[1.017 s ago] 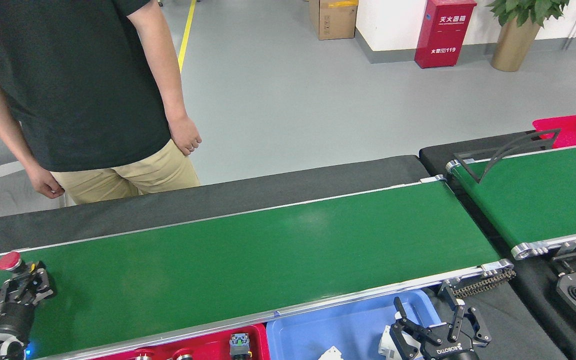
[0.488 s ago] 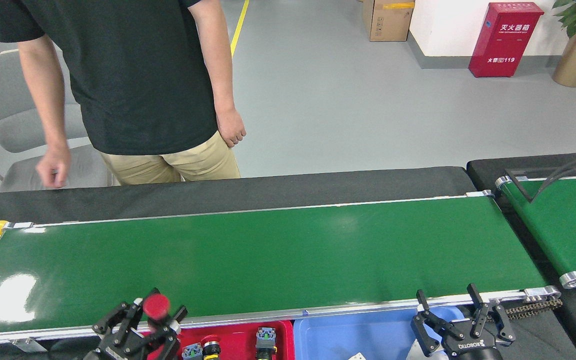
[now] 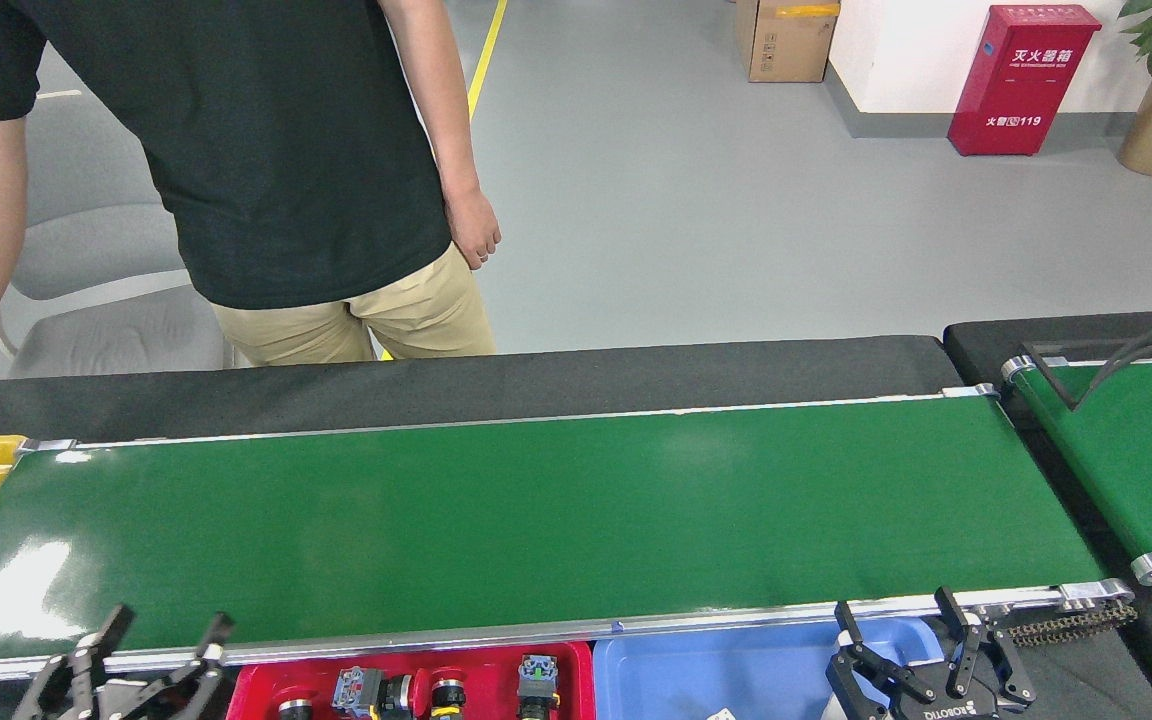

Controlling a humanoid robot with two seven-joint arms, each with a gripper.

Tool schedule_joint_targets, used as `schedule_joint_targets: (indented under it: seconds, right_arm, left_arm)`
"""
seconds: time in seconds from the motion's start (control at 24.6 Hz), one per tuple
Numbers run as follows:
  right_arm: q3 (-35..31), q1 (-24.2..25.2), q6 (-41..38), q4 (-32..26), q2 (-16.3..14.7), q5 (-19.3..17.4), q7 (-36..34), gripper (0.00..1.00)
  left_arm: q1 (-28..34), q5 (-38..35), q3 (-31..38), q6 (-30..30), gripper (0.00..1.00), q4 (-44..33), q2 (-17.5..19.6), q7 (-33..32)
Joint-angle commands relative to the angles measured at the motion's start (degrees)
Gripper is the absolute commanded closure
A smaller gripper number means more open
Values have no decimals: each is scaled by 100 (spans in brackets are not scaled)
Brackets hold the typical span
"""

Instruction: Pick switch part from conveyor to tray

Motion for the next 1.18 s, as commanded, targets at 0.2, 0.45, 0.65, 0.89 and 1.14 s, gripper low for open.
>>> schedule_joint_targets:
  seconds: [0.2, 0.45, 0.65, 0.89, 1.14]
  right_arm:
    - [-189, 81, -139, -213, -80, -74, -60, 0]
    - [-215, 388, -289, -186, -37, -162, -60, 0]
    - [-207, 379, -280, -204, -28, -267, -51, 0]
    - [-215, 388, -289, -213, -37, -267, -43, 0]
    - [-215, 388, -271, -213, 7, -267, -16, 0]
  left_arm:
    - [-200, -140, -6, 66, 0, 178, 283, 87]
    - [-104, -140, -77, -93, 0, 134, 503, 87]
    - [-139, -140, -68, -93, 0, 161, 512, 96]
    - [46, -131, 310, -93, 0, 178, 512, 96]
    - [37, -122, 468, -93, 0, 196, 521, 96]
